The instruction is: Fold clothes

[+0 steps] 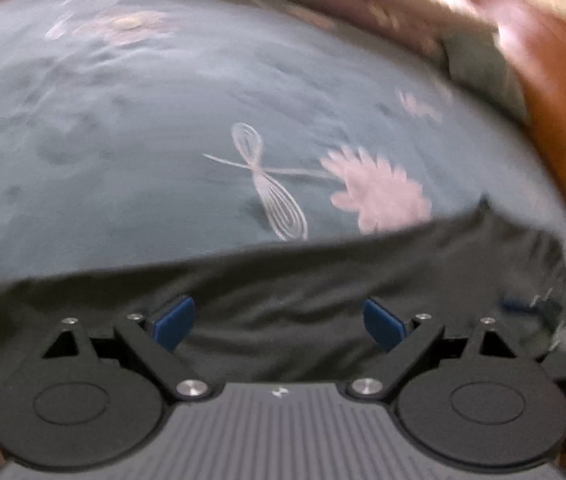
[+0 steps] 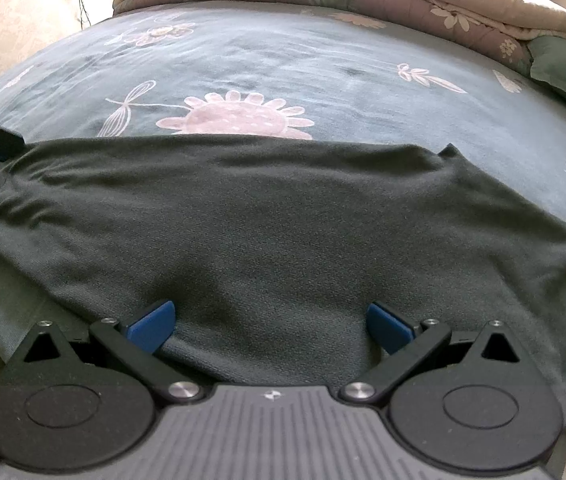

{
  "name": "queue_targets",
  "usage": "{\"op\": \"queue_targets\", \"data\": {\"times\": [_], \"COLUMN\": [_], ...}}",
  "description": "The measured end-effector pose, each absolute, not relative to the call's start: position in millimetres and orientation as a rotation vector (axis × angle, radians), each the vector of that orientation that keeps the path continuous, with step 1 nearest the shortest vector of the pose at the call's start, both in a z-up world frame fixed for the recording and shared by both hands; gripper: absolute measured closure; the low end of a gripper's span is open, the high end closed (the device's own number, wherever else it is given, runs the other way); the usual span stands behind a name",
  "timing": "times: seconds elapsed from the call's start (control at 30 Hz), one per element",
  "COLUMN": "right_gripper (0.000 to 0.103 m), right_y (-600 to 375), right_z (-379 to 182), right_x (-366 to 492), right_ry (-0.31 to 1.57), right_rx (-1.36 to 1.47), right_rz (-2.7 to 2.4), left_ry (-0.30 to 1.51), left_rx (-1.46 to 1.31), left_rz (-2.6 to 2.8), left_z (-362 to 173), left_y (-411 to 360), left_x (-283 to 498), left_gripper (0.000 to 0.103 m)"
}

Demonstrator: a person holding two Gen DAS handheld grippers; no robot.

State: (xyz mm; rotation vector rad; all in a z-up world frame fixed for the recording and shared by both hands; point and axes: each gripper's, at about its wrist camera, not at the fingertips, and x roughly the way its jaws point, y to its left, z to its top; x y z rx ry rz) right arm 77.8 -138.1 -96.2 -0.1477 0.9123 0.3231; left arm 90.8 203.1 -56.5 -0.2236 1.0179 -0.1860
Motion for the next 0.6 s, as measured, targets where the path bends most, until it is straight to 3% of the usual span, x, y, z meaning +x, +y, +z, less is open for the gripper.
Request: {"op": "queue_targets", "data": {"times": [0.27,0.6], "right_gripper": [0.0,0.0], "right_y": [-138,-136], "right_z": [-96,-86], "right_x": [78,79], "right_ry": [0.915,0.938], "right_rx": [-0.15,-0.159], "right_rz": [0.32,0.316], "left_ry": [1.091,1.086], "left_rx": [0.01,-0.076], "left_rz": [-0.151,-0.003], "left_z": [-69,-68], "left_y": [171,242], "left_x": [87,60], "left_gripper": [0.011,0.011]}}
